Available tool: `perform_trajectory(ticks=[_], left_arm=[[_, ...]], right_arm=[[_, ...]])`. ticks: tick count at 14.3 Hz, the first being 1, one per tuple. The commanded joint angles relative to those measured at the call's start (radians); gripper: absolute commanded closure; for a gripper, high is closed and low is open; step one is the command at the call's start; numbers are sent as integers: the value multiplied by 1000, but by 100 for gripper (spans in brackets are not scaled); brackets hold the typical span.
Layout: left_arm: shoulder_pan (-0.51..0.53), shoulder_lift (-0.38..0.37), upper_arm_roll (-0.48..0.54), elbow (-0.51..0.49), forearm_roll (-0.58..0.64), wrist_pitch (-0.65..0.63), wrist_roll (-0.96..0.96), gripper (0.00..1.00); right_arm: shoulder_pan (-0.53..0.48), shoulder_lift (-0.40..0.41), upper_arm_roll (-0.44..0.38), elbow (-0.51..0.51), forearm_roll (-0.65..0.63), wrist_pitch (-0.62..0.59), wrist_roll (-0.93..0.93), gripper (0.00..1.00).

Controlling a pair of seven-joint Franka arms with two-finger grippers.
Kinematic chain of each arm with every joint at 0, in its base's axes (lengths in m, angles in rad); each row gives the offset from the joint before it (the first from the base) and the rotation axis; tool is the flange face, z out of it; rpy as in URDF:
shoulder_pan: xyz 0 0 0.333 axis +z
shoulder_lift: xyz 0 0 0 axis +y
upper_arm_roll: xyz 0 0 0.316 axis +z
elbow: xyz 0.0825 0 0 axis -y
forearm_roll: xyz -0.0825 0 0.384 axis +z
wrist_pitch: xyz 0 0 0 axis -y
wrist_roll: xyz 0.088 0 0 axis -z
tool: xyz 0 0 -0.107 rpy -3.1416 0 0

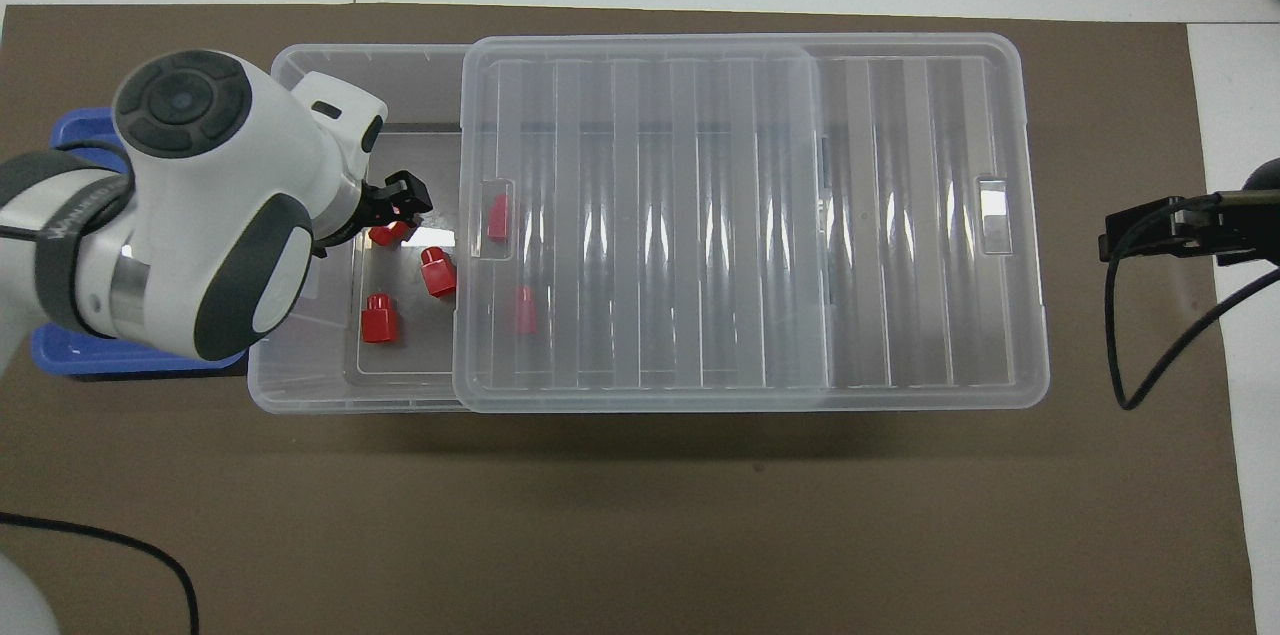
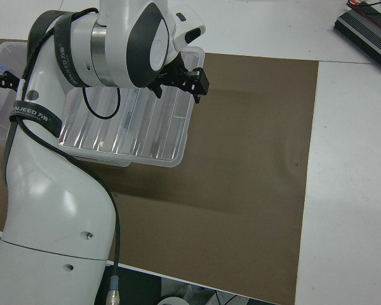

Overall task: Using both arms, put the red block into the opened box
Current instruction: 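Withdraw the left gripper to the tray while the right gripper reaches the lid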

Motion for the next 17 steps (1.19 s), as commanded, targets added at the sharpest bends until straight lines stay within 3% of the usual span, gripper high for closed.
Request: perform_trajectory(ticks=[1,2,5,8,11,17], left_arm=[[85,-46,-2,112,22,-171,200,0],[125,-83,0,115,16,-196,286,0],[193,-145,1,112,14,-240,392,0],[219,-185,0,36,13,-216,423,0],[221,-186,-2,37,14,-217,422,0],[274,-197,4,63,-44,-292,429,0]], right_arm=[[-20,-11,3,-4,19,-7,5,44],[-19,-11,3,-9,19,7,14,99],[-17,-20,3,-81,17,123,16,100],[-20,-14,3,-145,17,243,16,100],[-29,3,2,-225,17,390,13,100],[-49,103,2,-242,14,515,13,100]])
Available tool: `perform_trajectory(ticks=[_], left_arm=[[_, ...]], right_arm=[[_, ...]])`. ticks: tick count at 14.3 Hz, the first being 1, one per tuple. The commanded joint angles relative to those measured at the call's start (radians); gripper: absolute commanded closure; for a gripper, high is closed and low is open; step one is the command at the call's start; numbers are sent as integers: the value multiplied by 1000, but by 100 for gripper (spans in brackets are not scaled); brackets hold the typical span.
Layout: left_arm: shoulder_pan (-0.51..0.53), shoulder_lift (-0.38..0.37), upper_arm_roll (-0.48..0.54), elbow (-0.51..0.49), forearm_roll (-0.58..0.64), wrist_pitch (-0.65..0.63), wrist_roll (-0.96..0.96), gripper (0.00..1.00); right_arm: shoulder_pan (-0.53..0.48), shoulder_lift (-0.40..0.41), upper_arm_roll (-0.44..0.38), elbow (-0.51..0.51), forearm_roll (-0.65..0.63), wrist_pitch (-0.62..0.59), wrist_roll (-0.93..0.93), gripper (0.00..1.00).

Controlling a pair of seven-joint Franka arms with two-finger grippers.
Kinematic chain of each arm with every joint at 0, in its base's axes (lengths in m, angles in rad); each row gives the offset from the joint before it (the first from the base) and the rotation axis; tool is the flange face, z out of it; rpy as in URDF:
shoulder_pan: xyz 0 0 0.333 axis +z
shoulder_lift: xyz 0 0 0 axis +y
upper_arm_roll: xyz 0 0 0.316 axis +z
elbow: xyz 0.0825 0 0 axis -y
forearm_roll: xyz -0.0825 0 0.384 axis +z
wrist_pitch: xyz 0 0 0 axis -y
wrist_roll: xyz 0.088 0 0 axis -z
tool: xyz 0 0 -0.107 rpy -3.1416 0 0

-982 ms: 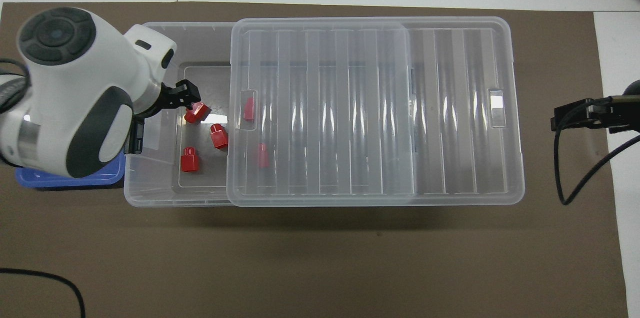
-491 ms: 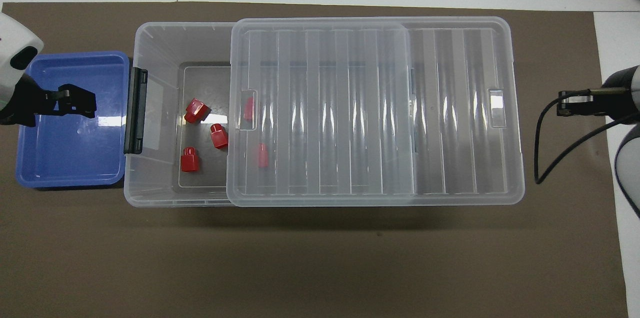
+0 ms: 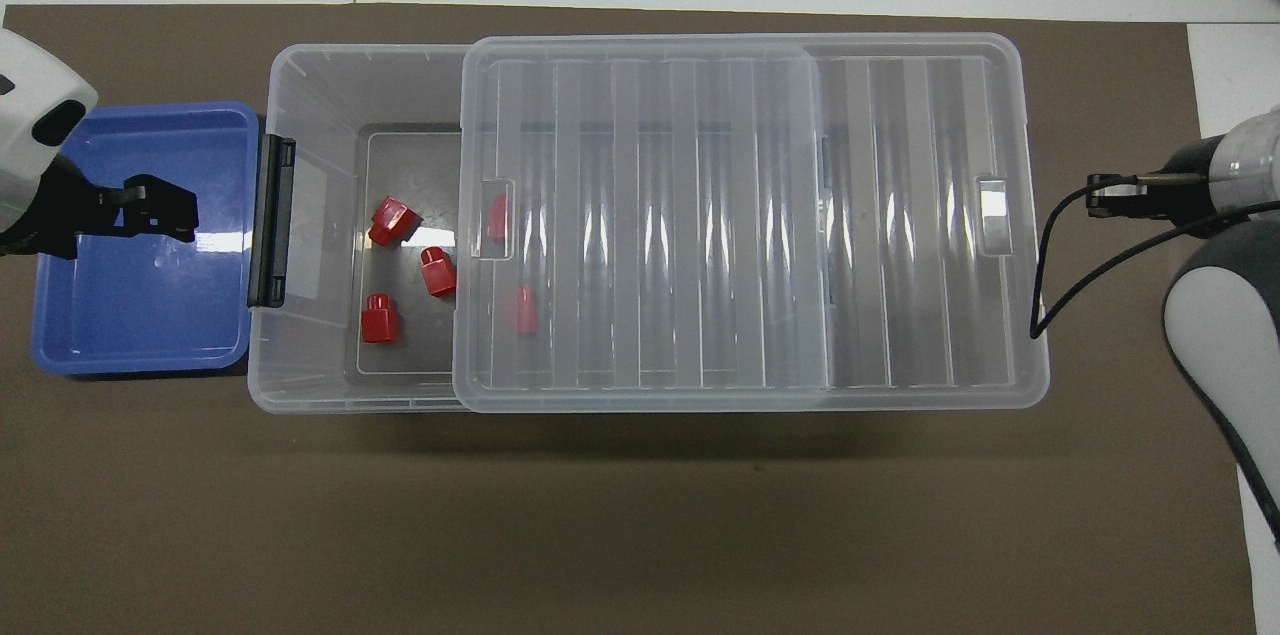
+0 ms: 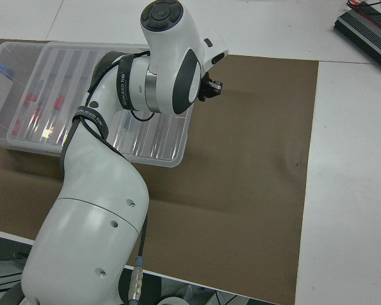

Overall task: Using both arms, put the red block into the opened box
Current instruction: 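Grasp the edge of the clear lid with the right gripper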

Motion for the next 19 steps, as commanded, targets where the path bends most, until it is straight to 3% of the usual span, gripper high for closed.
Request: perform_trajectory(ticks=[1,19], left_arm=[[31,-30,-6,-1,-41,-64,21,0],[31,-65,-14,-48,-42,-50,20,0]], right_arm=[[-7,14,4,-5,14,35,14,100],[110,28,12,-27,14,26,14,100]])
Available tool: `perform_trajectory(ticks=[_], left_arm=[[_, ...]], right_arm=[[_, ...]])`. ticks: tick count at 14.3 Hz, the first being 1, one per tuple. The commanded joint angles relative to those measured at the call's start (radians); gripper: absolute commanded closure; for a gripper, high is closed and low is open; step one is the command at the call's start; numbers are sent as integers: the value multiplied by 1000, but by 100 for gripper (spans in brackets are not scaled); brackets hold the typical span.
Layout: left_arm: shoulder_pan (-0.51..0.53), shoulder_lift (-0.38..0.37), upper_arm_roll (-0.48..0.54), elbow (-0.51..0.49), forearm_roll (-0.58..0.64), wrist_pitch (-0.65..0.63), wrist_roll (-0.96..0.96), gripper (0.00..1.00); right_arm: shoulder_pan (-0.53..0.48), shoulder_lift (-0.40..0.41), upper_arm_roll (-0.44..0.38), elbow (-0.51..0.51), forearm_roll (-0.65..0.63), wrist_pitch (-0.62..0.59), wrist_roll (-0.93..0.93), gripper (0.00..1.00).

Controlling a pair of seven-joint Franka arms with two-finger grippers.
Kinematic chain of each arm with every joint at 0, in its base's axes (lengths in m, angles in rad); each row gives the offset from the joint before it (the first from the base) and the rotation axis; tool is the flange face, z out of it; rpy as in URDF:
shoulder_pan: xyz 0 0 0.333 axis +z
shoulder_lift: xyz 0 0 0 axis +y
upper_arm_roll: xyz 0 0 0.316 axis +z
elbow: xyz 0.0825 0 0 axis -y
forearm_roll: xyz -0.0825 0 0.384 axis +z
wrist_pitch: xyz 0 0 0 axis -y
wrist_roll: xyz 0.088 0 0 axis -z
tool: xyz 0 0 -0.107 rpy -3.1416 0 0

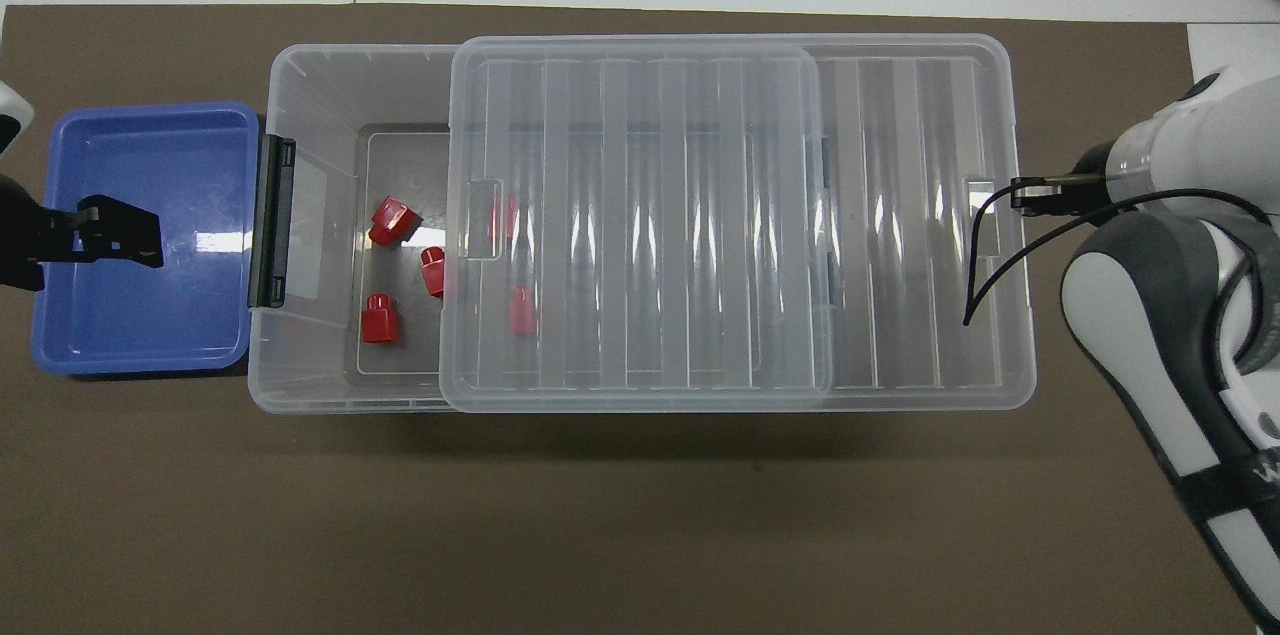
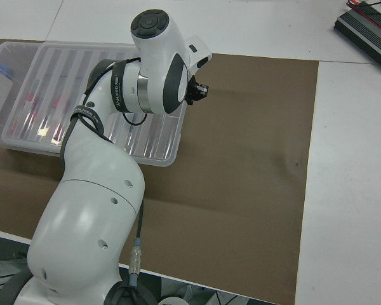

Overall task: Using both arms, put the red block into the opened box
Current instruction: 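Grasp the edge of the clear lid with the right gripper, then slide the clear lid toward the blue tray to close the box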

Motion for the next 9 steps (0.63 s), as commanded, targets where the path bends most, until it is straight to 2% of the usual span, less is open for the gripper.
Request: perform_trajectory(ticks=[1,9], left_arm=[[12,-37,-1,-47,-13,8,12,0],[15,-38,-1,-47,-13,6,12,0]], right_arm=[[37,-4,7,-11,16,4,14,100],[137,-12,10,-29,19,-1,26,100]])
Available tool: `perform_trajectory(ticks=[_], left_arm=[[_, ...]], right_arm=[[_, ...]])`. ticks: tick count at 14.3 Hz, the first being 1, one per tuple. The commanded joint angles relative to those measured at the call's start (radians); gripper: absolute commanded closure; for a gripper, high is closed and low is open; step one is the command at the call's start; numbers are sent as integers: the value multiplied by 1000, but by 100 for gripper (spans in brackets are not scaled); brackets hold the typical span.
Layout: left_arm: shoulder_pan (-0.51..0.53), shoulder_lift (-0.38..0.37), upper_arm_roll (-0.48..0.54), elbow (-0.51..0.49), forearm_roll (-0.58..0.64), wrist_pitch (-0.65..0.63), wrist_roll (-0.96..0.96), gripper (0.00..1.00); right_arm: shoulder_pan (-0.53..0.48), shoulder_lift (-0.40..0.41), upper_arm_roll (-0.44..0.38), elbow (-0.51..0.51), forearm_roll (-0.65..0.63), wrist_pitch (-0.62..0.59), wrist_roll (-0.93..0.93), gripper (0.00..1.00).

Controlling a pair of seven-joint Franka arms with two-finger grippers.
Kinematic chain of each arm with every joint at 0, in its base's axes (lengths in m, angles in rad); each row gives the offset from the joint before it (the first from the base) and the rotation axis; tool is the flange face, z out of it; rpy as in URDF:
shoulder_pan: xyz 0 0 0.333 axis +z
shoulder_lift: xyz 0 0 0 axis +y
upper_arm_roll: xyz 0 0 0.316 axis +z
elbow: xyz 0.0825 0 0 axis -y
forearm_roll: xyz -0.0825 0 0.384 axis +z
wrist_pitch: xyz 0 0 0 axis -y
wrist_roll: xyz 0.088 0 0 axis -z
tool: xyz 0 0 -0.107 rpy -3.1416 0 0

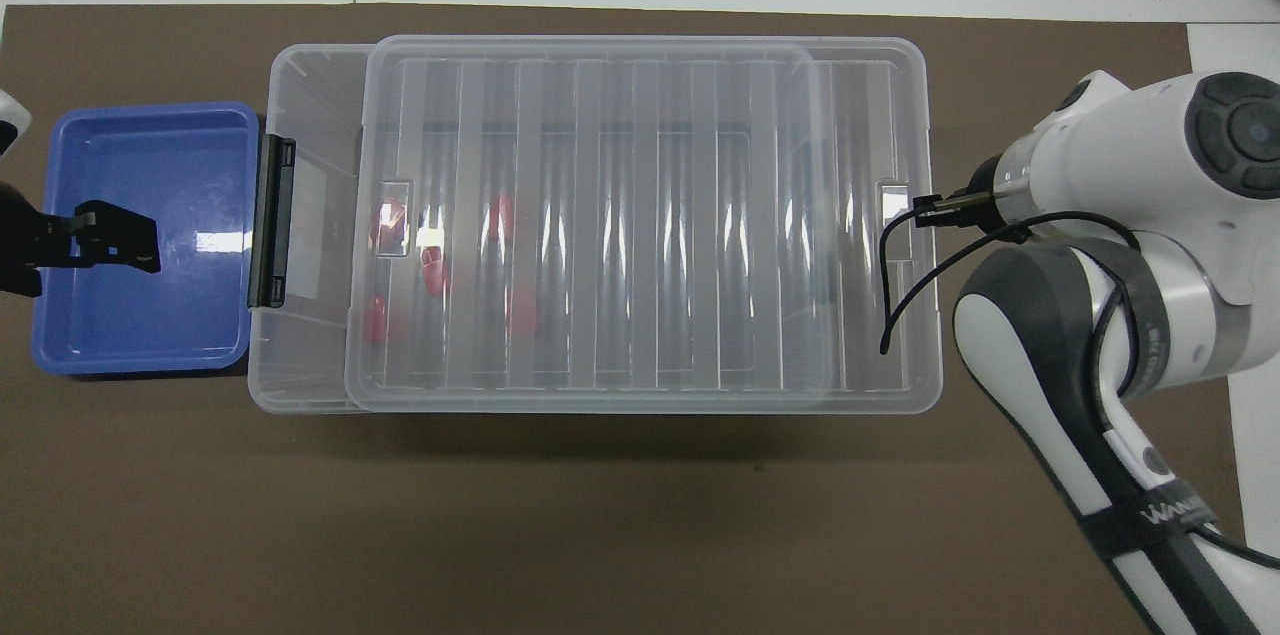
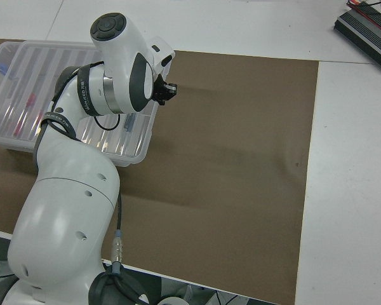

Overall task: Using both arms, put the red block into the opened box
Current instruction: 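Slide the clear lid toward the blue tray to close the box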

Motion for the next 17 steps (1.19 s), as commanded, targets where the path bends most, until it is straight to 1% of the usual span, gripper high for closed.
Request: perform_trajectory(ticks=[1,8,16,17], left_arm=[[14,-32,-5,-34,-13,5,12,0],[13,-32,-7,-34,-13,6,12,0],[11,-31,-2,-30,-13,3,7,0],[11,-31,-2,-28,-13,3,7,0]], right_arm=[[32,-12,6,-27,18,-2,21,100],[95,-13,8,-27,20,0,41,100],[111,-9,8,-26,23,18,40,100],[118,-6,8,-23,53,21,38,100]])
